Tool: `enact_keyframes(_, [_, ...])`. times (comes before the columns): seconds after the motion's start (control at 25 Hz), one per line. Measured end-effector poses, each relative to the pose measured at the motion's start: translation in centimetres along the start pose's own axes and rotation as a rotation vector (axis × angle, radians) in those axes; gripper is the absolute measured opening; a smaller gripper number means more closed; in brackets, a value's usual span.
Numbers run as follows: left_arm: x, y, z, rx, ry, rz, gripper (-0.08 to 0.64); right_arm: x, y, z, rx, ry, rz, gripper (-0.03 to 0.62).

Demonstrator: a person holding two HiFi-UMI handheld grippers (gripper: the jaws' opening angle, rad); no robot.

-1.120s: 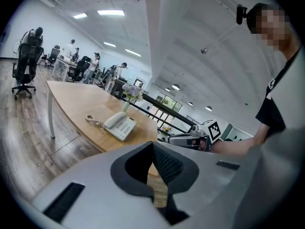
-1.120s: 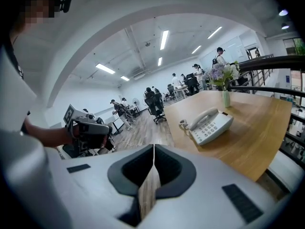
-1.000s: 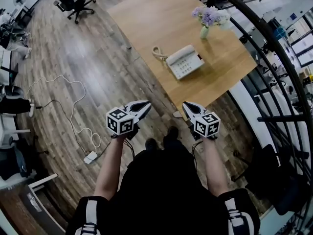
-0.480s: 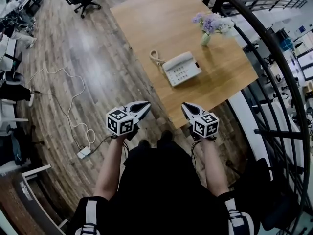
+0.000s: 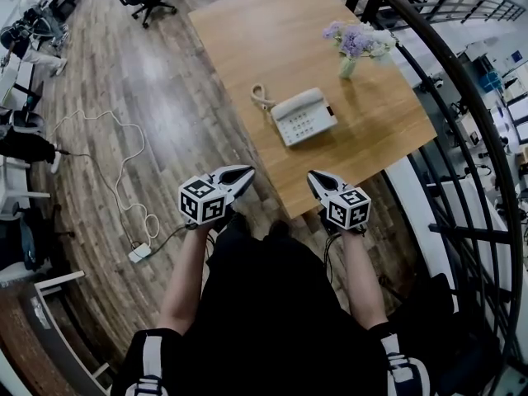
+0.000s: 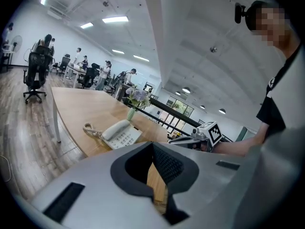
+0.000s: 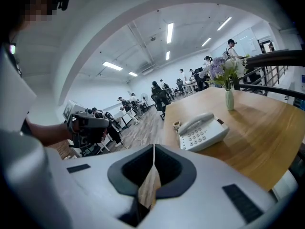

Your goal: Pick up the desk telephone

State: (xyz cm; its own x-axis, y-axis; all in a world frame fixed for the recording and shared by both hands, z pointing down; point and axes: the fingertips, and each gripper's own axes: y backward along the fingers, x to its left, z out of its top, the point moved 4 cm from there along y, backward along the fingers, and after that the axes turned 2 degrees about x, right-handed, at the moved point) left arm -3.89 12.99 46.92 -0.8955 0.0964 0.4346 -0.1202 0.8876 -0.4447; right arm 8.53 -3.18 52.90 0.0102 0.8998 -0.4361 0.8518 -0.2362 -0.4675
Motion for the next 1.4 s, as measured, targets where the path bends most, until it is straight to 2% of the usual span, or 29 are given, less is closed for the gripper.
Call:
enact_keyframes(0.28, [-0.2, -1.5, 0.8, 0.013, -0.023, -0.031, 0.021, -0.4, 0.6, -0.1, -0.015, -0.011, -0.02, 0.025])
enact_keyframes(0.68, [0.8, -4.5, 3.6, 0.054, -0.088, -0.133, 0.021, -1.9, 1.1, -0.1, -0.063, -0.079, -0.115, 0.025])
enact_keyframes(0.92, [4.9, -6.7, 5.3, 0.088, -0.085, -0.201, 0.021, -3.3, -1.0, 1.2, -0.068, -0.108, -0.188, 0.025])
enact_keyframes(1.24, [11.7, -9.4, 9.2, 0.212, -0.139, -0.349, 0.021, -5.2, -5.3, 4.0, -0.111, -0.23, -0.352, 0.025])
enact_keyframes(1.4, [15.8, -10.7, 11.6, 0.244, -0.148, -0.389, 0.021, -5.4, -7.6, 5.9, -0.14, -0.269, -0.414, 0.025])
